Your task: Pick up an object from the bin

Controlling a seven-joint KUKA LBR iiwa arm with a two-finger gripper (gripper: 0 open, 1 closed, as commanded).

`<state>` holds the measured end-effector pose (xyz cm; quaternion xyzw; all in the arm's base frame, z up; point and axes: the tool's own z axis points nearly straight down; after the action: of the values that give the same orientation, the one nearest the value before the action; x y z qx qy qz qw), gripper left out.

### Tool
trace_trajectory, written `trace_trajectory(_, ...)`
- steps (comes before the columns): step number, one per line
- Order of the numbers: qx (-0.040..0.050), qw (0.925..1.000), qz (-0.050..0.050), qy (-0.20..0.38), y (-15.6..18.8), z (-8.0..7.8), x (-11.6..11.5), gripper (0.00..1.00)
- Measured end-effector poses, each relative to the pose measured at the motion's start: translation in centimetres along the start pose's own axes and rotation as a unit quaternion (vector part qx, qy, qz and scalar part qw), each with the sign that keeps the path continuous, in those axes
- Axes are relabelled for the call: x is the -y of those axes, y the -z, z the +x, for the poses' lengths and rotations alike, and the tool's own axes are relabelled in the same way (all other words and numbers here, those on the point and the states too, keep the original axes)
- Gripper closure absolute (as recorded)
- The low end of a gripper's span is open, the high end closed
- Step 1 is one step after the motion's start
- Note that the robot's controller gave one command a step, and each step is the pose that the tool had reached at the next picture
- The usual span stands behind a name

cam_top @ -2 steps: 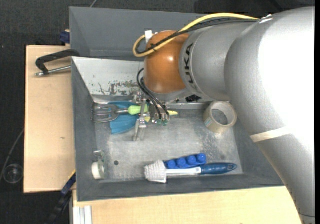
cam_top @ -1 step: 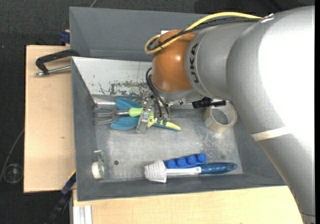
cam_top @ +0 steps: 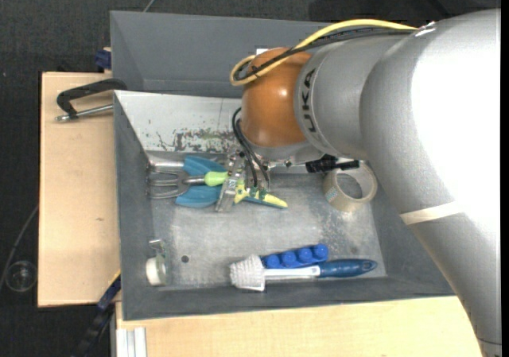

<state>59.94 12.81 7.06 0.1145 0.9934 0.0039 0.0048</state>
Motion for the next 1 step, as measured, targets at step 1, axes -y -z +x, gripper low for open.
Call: trace_trajectory(1,0.0001,1.0,0.0,0.0,0.21,0.04,0.01,1.0)
